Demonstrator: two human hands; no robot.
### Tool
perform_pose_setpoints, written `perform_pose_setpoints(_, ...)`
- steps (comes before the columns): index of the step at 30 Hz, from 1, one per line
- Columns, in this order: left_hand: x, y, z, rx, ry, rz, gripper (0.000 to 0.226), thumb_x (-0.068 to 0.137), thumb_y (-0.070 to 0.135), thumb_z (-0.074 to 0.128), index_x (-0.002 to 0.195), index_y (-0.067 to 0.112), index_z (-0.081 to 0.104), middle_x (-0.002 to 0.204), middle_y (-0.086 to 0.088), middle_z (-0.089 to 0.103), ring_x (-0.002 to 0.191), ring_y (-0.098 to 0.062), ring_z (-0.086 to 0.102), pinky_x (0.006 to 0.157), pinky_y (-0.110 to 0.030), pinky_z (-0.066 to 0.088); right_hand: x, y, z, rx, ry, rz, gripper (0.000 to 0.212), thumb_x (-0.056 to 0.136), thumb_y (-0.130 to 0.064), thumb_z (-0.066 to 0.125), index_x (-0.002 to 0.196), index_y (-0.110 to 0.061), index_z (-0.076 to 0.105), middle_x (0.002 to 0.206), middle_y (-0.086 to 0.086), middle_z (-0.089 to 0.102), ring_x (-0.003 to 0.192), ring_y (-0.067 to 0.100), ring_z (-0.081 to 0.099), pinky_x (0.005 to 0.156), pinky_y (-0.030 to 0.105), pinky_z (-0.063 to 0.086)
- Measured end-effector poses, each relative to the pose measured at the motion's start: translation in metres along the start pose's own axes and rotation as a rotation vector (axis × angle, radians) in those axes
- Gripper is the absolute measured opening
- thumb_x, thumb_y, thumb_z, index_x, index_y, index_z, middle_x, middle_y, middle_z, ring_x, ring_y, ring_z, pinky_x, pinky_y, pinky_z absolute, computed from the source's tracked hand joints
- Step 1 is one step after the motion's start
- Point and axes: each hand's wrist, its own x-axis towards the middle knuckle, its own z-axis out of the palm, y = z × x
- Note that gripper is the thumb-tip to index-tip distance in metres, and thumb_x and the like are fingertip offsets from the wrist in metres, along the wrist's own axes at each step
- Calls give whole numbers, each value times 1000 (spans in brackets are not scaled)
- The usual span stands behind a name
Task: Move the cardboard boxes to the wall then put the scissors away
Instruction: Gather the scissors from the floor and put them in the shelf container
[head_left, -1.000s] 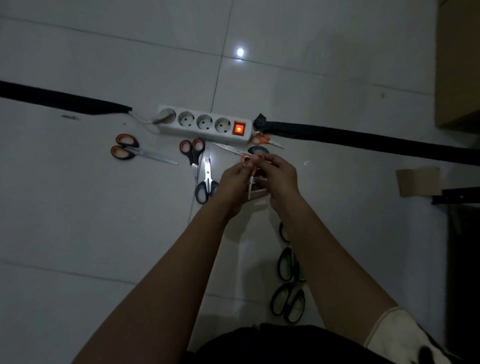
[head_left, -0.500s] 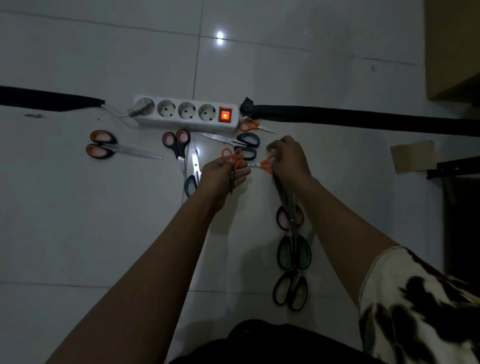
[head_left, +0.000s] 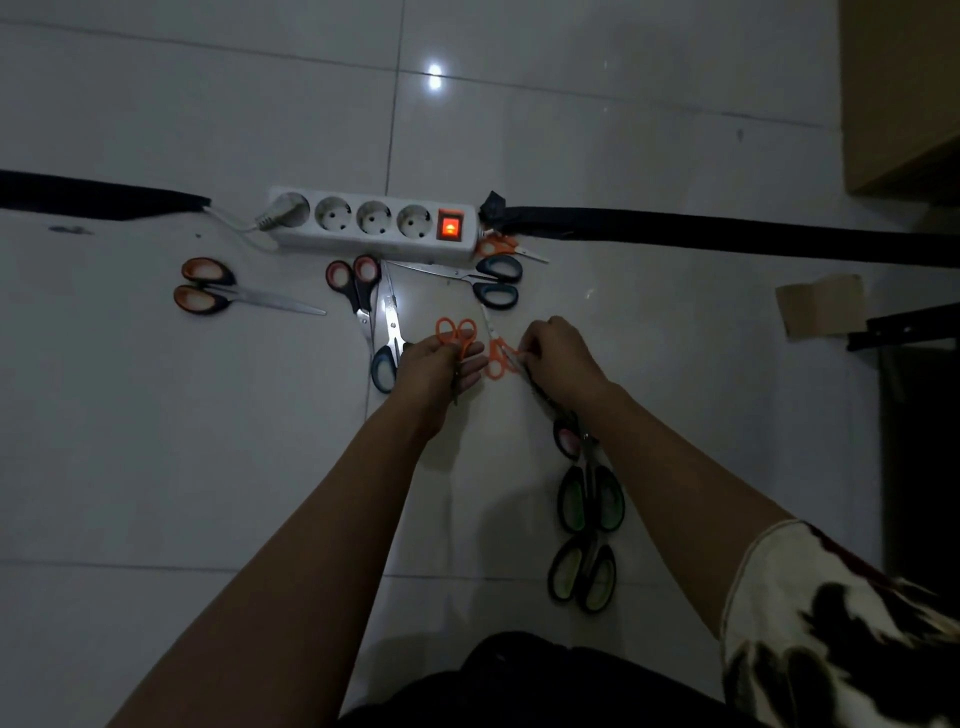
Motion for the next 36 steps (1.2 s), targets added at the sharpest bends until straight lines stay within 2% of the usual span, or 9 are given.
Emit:
perform_pose_setpoints(3, 5, -4, -13, -15, -22, 3, 17, 101, 9, 41, 94, 13, 56, 75, -3, 56, 59, -10, 51, 53, -17, 45, -4, -11, 4, 96, 120, 68, 25, 90, -18, 63, 108, -2, 63, 109, 17, 55, 99, 29, 55, 72, 28, 37)
perform_pose_setpoints(6, 9, -6, -23, -38, -17, 6, 23, 100, 11, 45, 77, 16, 50, 62, 3, 51, 47, -6, 44, 42, -15, 35, 0, -29, 10, 59, 204, 86, 43, 87, -37, 68, 114, -4, 61, 114, 15, 55, 109, 28, 51, 81, 35, 44)
perform_pose_setpoints(15, -5, 3, -36, -67, 98, 58, 19, 98, 10, 49, 84, 6, 61, 75, -10, 59, 64, -18, 54, 66, -28, 46, 15, -74, 44, -134, 91, 53, 29, 88, -29, 64, 103, -5, 68, 105, 14, 64, 107, 30, 54, 79, 32, 42)
perform_pose_setpoints(20, -5, 15, -51, -143, 79, 61, 23, 93, 0, 41, 77, 9, 54, 70, -9, 48, 50, -15, 44, 49, -26, 35, 10, -89, 29, 585, 198, 106, 10, 83, -8, 70, 77, -11, 62, 78, 1, 64, 71, 12, 58, 64, 23, 45)
perform_pose_setpoints(22, -6, 20, -48, -135, 91, 57, 17, 96, 5, 47, 84, 6, 60, 75, -11, 59, 59, -18, 58, 57, -30, 48, 11, -98, 23, 873, 116, 101, 20, 82, -2, 72, 72, -16, 63, 72, -2, 64, 67, 7, 60, 61, 17, 47)
perform_pose_setpoints(25, -8, 26, -43, -129, 42, 46, 20, 99, 18, 50, 112, 6, 61, 94, -10, 68, 83, -20, 67, 71, -31, 56, 15, -105, 25, 950, 80, 57, 10, 81, 0, 72, 76, -8, 69, 73, 1, 67, 69, 8, 64, 65, 17, 49)
perform_pose_setpoints(28, -4, 33, -42, -156, 13, 80, 17, 99, 14, 49, 107, 9, 63, 94, -9, 68, 81, -18, 68, 64, -26, 57, 18, -104, 23, 962, 65, 35, 2, 84, -4, 71, 84, -5, 73, 77, 4, 71, 73, 13, 67, 68, 24, 52)
perform_pose_setpoints(32, 6, 40, -42, -146, 42, 128, 16, 95, -3, 49, 93, 7, 62, 86, -13, 65, 72, -20, 66, 60, -25, 59, 36, -99, 13, 867, 241, 62, 10, 88, -4, 65, 84, -9, 72, 77, 3, 69, 70, 11, 63, 69, 25, 53)
perform_pose_setpoints(36, 15, 40, -35, -130, 29, 154, 20, 93, -8, 49, 105, 2, 62, 88, -12, 65, 71, -17, 66, 58, -22, 57, 70, -74, -1, 664, 564, 260, 22, 88, 2, 53, 97, -7, 71, 100, 11, 69, 92, 24, 65, 80, 31, 52)
